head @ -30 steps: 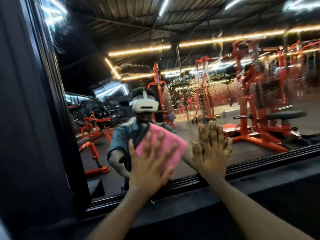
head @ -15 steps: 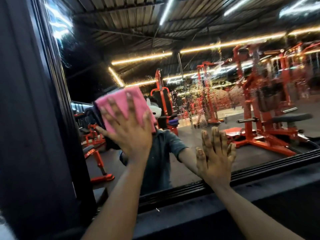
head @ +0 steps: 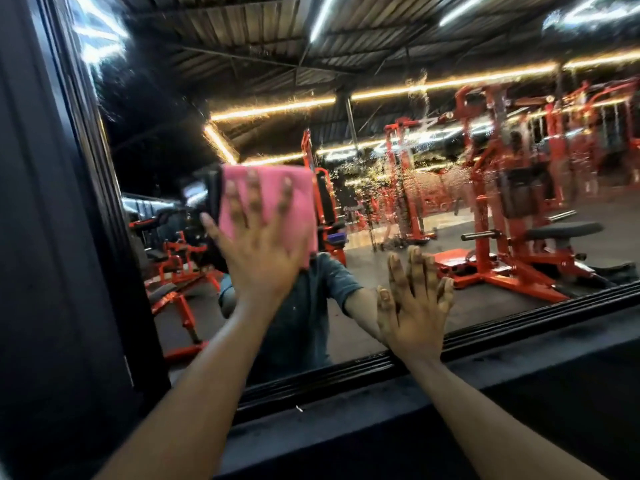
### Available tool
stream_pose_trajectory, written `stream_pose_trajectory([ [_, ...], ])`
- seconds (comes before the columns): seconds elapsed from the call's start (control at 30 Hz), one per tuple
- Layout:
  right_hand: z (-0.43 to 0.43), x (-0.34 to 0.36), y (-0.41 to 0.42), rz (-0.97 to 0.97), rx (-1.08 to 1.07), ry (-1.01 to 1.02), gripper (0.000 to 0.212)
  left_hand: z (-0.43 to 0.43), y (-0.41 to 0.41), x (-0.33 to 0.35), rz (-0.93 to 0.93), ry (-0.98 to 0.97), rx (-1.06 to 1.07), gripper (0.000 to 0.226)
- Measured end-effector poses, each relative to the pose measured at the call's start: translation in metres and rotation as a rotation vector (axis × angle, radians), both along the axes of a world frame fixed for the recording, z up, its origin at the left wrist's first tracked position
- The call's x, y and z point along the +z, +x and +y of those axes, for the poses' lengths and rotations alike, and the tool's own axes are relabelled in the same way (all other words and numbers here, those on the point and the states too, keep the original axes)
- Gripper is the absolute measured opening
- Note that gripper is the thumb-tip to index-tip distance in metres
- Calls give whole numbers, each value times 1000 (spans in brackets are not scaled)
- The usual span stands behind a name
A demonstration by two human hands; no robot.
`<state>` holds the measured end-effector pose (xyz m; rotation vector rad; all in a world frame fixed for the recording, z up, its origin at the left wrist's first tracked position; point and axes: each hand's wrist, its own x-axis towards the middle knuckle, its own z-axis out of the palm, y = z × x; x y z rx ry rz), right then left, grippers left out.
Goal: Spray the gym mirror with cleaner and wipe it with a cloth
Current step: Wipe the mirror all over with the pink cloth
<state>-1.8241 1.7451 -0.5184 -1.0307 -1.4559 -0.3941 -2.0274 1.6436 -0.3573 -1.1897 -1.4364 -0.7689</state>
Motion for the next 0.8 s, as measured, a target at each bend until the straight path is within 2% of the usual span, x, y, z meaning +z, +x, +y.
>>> stream_pose_trajectory([
  [0.07, 0, 0, 1, -8, 7, 4, 66, 3, -5, -28, 266, -150, -2, 73],
  [0.1, 0, 1, 0, -9, 8, 5, 66, 1, -12, -19, 365, -187, -11, 74],
  [0.17, 0, 1, 0, -3, 11, 2, 66, -2, -19, 22, 417, -171, -26, 76],
  [0.2, -1, 1, 0, -3, 11, 4, 66, -4, -21, 47, 361, -128, -18, 77],
  [0.3, -1, 1, 1, -4, 11, 8, 66, -1, -19, 99, 11, 37, -67, 71],
  [0.37, -1, 2, 0, -1, 7, 7, 66, 5, 1, 91, -116, 120, -66, 71],
  [0.4, -2, 2, 0, -1, 5, 1, 65, 7, 13, 77, -102, 103, -59, 71],
  [0.43, -2, 2, 0, -4, 0, -7, 65, 11, 23, 60, -27, 42, -52, 72],
  [0.5, -2, 3, 1, -27, -1, -16, 64, 18, 30, 30, 241, -107, -51, 74],
  [0.57, -1, 2, 2, -40, -5, -12, 63, 19, 20, 31, 457, -222, -80, 74],
  [0.63, 0, 0, 1, -44, -6, 5, 62, 13, 6, 57, 517, -230, -109, 74],
  [0.7, 0, 1, 1, -41, -5, 17, 62, 8, 0, 83, 406, -147, -93, 77],
  [0.8, 0, 1, 1, -37, -7, 20, 62, 7, 18, 83, 16, 15, -82, 75],
])
